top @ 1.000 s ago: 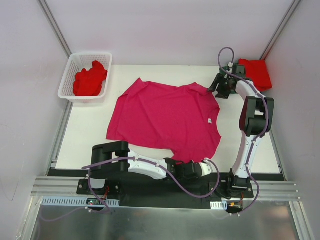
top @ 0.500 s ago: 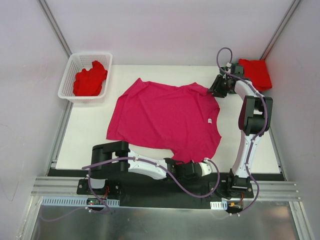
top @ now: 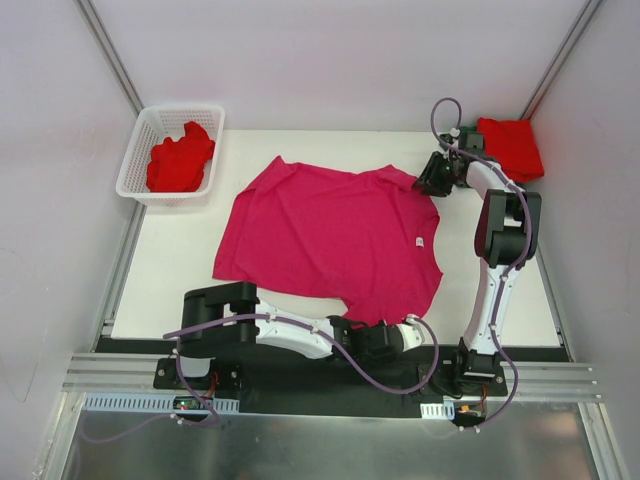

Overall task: Fold and stack the t-shirts
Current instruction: Flatten out the tshirt

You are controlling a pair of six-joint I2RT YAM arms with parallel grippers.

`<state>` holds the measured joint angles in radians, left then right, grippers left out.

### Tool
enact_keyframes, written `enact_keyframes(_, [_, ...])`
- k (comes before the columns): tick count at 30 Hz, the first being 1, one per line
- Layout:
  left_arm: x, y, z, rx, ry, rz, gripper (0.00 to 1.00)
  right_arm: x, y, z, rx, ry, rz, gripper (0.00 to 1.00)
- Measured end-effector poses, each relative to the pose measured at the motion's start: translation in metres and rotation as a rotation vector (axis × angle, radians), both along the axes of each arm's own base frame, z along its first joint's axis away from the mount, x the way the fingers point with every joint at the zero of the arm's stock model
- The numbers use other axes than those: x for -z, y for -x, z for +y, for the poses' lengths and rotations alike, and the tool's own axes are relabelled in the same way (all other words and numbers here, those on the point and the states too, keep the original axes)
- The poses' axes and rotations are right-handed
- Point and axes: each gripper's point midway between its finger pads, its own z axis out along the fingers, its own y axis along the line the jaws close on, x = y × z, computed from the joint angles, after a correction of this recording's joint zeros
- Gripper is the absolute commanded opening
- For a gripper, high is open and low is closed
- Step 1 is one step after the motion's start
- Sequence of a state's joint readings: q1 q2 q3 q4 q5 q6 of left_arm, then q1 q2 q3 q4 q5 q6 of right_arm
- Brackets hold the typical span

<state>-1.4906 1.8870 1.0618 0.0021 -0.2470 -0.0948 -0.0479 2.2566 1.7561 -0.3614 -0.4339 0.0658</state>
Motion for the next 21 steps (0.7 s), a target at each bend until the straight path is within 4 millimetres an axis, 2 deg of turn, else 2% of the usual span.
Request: enact_keyframes(21, [0.0,-0.002,0.002,-0.005,-0.001,0.002,0.0,-0.019,-0.02,-0.001,0.004,-0.001,-0.072,0.44])
